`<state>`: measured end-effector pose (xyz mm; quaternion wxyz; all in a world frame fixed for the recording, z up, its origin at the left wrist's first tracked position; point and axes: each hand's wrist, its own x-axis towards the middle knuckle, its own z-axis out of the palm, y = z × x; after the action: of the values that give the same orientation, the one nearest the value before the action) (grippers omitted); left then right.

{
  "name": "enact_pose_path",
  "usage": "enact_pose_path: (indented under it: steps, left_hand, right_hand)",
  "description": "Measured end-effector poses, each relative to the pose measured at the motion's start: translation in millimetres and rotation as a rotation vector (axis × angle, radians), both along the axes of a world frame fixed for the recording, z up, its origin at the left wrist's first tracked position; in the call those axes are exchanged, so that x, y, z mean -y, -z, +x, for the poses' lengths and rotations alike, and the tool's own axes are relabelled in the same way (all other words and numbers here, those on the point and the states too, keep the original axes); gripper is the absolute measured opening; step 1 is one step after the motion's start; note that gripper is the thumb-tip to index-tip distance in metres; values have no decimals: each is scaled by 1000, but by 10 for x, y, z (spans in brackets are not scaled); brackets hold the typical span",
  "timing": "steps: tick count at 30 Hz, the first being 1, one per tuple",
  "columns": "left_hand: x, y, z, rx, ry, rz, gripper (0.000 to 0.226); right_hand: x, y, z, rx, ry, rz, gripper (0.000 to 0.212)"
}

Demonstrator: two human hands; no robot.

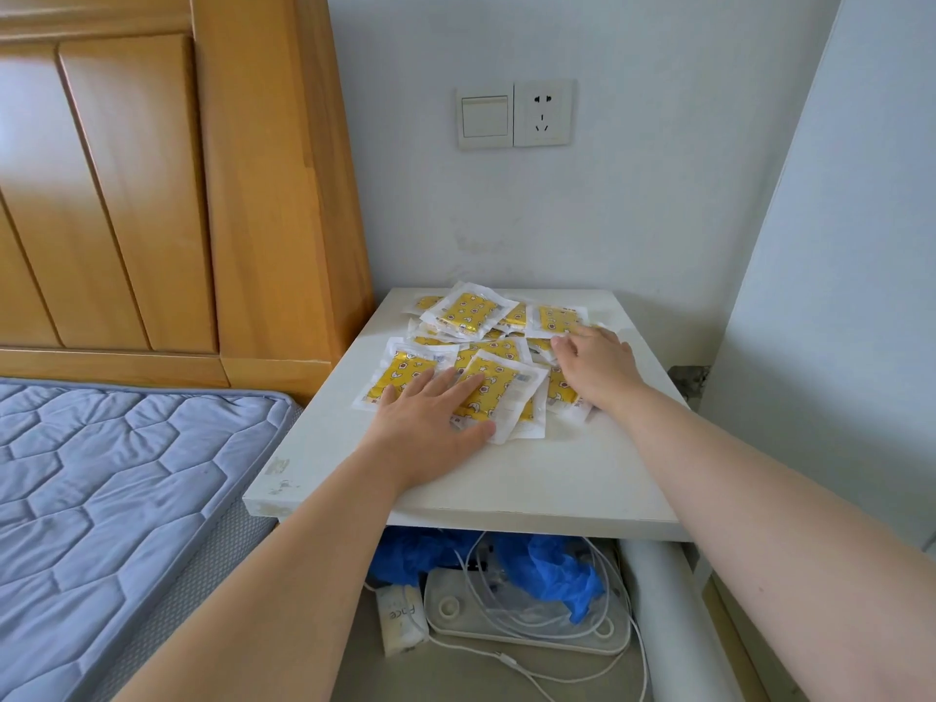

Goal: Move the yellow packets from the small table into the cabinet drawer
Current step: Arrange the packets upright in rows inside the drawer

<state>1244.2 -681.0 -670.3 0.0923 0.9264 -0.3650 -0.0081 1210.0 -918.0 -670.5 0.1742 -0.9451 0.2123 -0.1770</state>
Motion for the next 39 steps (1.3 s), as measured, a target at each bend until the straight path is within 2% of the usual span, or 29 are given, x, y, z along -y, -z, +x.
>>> enact_pose_path:
  steps: [4, 8, 11, 13, 15, 17, 18, 20, 21, 23, 25, 28, 34, 39]
  left_hand:
    - [10, -5, 1, -2, -2, -15, 64]
    - [2, -16, -22, 1, -14, -68, 65]
    - [-9, -14, -31, -17, -47, -164, 68]
    - [-32, -12, -31, -68, -70, -317, 64]
    - [-66, -16, -36, -123, -84, -465, 59]
    - [-93, -19, -51, -136, -62, -516, 54]
    - [-94, -14, -45, -121, -41, -503, 52]
    - [-80, 1, -27, -83, -11, -435, 50]
    - [-66, 10, -15, -65, -15, -387, 50]
    - [-35, 21, 3, -36, -49, -286, 56]
    - [-17, 20, 8, -17, -79, -221, 63]
    - [-19, 7, 3, 15, -71, -217, 63]
    - [-55, -51, -23, -124, -62, -492, 48]
    - [-60, -66, -24, -181, -101, -521, 64]
  right_hand:
    - [-38, 0, -49, 112, -48, -18, 39]
    - [-180, -65, -229, 444, -81, 9, 38]
    - [-415, -91, -424, 606, -211, 42, 42]
    - [-595, -69, -558, 561, -380, 89, 40]
    - [-732, -42, -649, 433, -528, 160, 37]
    - [-770, -54, -665, 405, -534, 243, 34]
    - [-749, -78, -656, 450, -458, 278, 31]
    - [-668, -120, -637, 532, -171, 265, 24]
    - [-624, -127, -628, 501, -31, 221, 24]
    - [-564, -107, -601, 272, 140, 134, 32]
    - [-558, -60, -564, 61, 166, 73, 45]
    - [-553, -11, -500, 79, 58, 103, 51]
    - [-554, 34, -463, 120, -165, 145, 63]
    - [-707, -37, -446, 148, -293, 113, 76]
